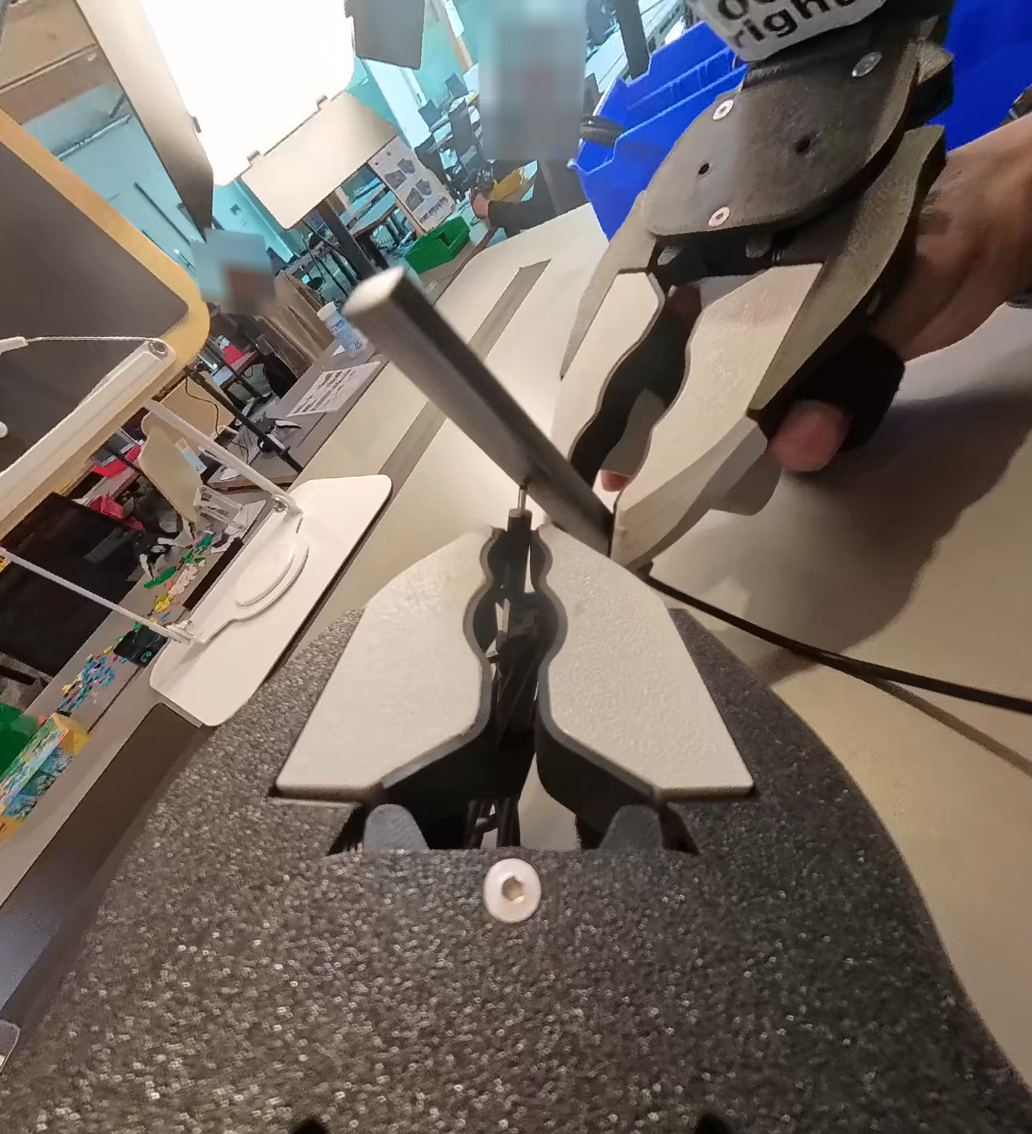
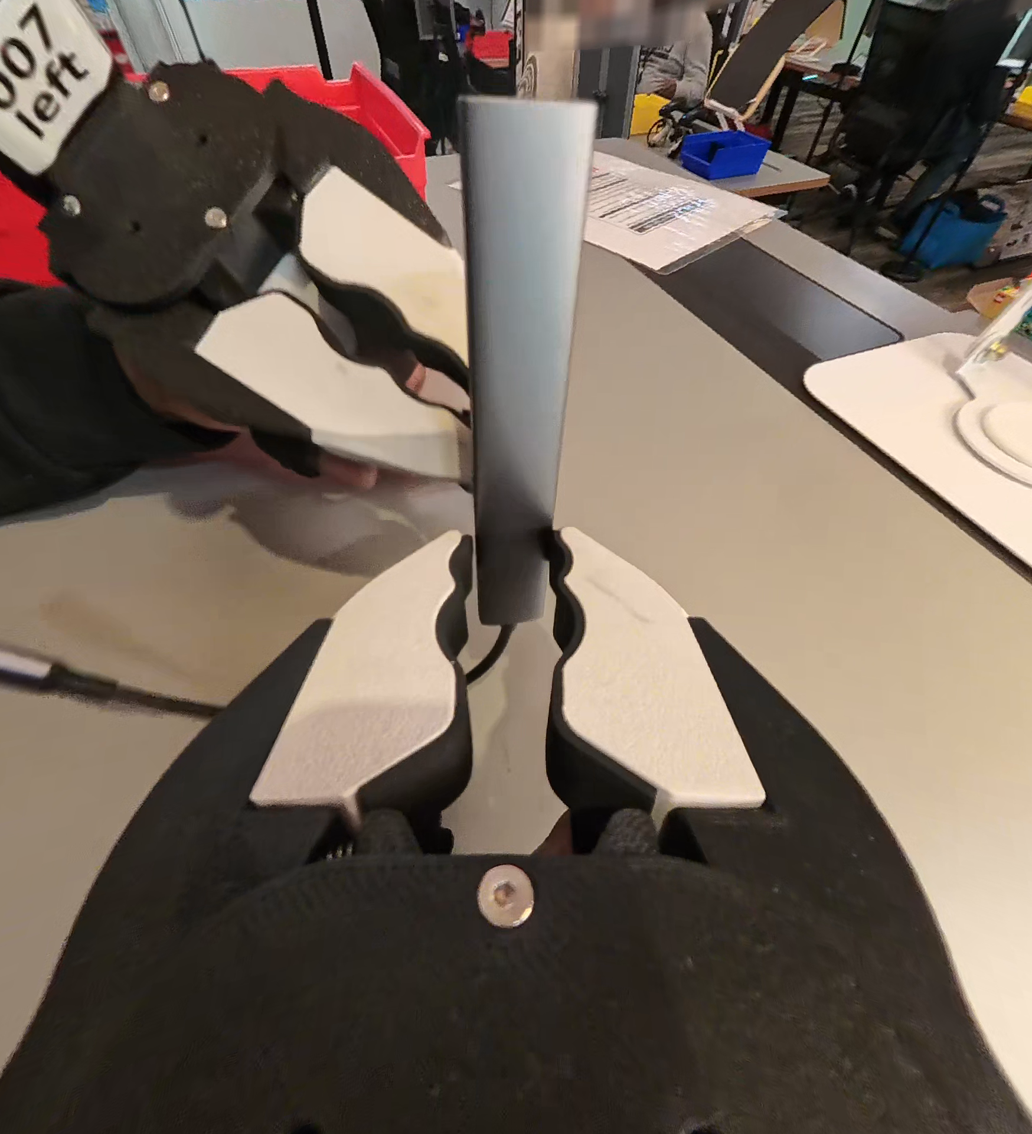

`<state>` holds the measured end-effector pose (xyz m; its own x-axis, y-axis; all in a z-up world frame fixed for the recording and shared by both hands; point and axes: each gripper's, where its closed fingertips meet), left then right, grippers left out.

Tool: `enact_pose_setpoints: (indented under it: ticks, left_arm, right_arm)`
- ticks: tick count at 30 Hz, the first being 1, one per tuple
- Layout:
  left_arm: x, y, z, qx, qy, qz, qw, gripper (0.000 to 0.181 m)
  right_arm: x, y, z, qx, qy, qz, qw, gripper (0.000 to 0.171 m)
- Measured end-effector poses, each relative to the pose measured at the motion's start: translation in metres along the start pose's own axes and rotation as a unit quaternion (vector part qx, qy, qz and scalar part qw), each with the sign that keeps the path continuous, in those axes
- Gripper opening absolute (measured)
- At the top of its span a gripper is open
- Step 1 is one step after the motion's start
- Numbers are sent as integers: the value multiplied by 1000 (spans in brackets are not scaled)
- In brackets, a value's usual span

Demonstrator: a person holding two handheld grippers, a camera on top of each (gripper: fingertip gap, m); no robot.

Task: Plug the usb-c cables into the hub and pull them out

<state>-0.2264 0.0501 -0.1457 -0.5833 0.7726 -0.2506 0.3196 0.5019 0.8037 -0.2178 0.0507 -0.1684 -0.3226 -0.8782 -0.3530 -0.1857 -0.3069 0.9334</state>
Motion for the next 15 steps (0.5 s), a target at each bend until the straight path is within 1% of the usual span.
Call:
enact_pose_setpoints:
  ticks: [3, 6, 11, 15]
  left_arm:
    - [7, -1, 7, 17, 0, -17, 1000, 8]
    - [11, -3, 10, 34, 9, -36, 999, 8]
    - [12, -4, 13, 47, 7, -43, 998, 8]
    - [11, -3, 13, 41, 2, -39, 998, 8]
  right_arm:
    - [8, 0, -3, 0, -2, -10, 1000, 29]
    - [12, -9, -3, -16, -19, -39, 999, 34]
    - [2, -10, 3, 9, -27, -36, 999, 27]
    - [-10, -8, 5, 25, -8, -31, 999, 25]
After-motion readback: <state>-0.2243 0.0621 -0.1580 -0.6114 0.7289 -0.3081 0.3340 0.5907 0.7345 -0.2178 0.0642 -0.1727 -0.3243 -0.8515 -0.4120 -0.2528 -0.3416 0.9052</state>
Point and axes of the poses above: each gripper's, where its closed fingertips meet, x out along the fingers, y out of its top, z = x × y across the jaws, and after that the axes turned 5 degrees about x, right-handed
